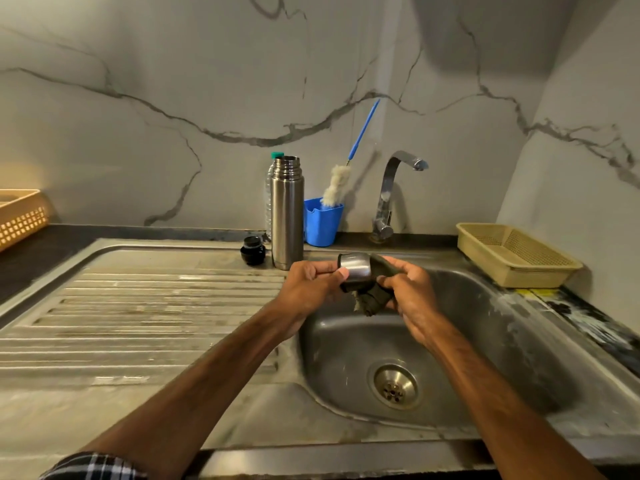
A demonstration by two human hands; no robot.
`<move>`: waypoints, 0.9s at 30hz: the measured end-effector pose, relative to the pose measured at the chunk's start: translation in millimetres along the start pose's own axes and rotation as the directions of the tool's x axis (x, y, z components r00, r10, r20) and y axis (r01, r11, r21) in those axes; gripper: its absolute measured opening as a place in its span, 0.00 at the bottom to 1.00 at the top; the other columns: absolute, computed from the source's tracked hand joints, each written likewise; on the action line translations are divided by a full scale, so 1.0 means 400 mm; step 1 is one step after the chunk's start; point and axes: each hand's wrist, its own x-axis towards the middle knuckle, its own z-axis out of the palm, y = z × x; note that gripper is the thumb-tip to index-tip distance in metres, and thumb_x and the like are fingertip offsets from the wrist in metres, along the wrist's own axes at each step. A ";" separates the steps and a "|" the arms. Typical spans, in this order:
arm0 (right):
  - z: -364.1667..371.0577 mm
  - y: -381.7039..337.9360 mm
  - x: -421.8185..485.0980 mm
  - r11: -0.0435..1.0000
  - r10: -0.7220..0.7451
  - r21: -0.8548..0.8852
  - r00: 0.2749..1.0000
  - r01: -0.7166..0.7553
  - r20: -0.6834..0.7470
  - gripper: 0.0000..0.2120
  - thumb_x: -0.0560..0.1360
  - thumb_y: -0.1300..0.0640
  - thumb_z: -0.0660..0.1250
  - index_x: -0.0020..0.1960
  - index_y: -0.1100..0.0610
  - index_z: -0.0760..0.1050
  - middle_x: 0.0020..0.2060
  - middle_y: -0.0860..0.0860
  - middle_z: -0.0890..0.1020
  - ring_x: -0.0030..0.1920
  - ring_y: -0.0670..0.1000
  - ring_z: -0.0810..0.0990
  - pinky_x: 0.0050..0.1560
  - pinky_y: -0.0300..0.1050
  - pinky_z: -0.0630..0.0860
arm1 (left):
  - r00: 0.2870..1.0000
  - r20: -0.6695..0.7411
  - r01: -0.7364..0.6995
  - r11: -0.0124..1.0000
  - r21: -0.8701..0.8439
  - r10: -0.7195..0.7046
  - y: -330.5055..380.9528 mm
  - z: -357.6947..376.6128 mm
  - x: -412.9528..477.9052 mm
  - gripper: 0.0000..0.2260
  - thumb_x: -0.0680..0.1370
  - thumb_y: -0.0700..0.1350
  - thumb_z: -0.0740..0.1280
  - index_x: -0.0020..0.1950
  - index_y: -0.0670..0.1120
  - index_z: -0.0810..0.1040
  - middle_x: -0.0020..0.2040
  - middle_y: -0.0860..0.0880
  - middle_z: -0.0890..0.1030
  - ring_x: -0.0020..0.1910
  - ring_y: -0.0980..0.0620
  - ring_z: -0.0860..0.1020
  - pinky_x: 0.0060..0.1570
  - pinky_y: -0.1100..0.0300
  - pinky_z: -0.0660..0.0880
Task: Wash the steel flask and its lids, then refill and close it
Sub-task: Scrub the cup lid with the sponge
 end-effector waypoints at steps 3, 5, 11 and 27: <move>0.002 -0.006 -0.016 0.978 -0.149 -0.144 0.989 0.151 0.020 0.19 0.76 0.67 0.68 0.64 0.53 0.77 0.55 0.51 0.83 0.54 0.48 0.82 0.48 0.41 0.81 | 0.994 -0.030 0.099 0.984 -0.147 -0.104 -0.001 -0.019 -0.004 0.07 0.82 0.42 0.67 0.54 0.45 0.85 0.55 0.40 0.85 0.57 0.43 0.83 0.56 0.56 0.81; 0.009 -0.013 -0.033 0.937 -0.258 -0.227 0.964 0.267 0.066 0.18 0.76 0.66 0.69 0.62 0.50 0.79 0.54 0.48 0.83 0.53 0.43 0.81 0.46 0.35 0.78 | 0.987 -0.035 0.142 0.952 -0.270 -0.157 0.000 -0.028 0.001 0.06 0.82 0.40 0.66 0.53 0.45 0.84 0.52 0.43 0.87 0.54 0.47 0.84 0.52 0.59 0.81; 0.028 -0.007 -0.032 0.819 -0.412 -0.381 0.902 0.428 0.126 0.19 0.76 0.65 0.70 0.64 0.51 0.79 0.58 0.47 0.82 0.58 0.45 0.79 0.54 0.33 0.75 | 0.974 -0.027 0.196 0.898 -0.394 -0.224 0.003 -0.044 0.012 0.06 0.82 0.39 0.66 0.55 0.41 0.83 0.50 0.43 0.87 0.50 0.49 0.86 0.50 0.59 0.83; 0.034 -0.012 -0.067 0.804 -0.444 -0.390 0.889 0.449 0.109 0.22 0.75 0.67 0.71 0.65 0.50 0.78 0.58 0.45 0.82 0.57 0.38 0.79 0.55 0.29 0.74 | 0.980 -0.045 0.163 0.915 -0.370 -0.193 0.011 -0.035 0.008 0.05 0.81 0.39 0.68 0.52 0.41 0.84 0.48 0.43 0.87 0.49 0.49 0.85 0.50 0.59 0.83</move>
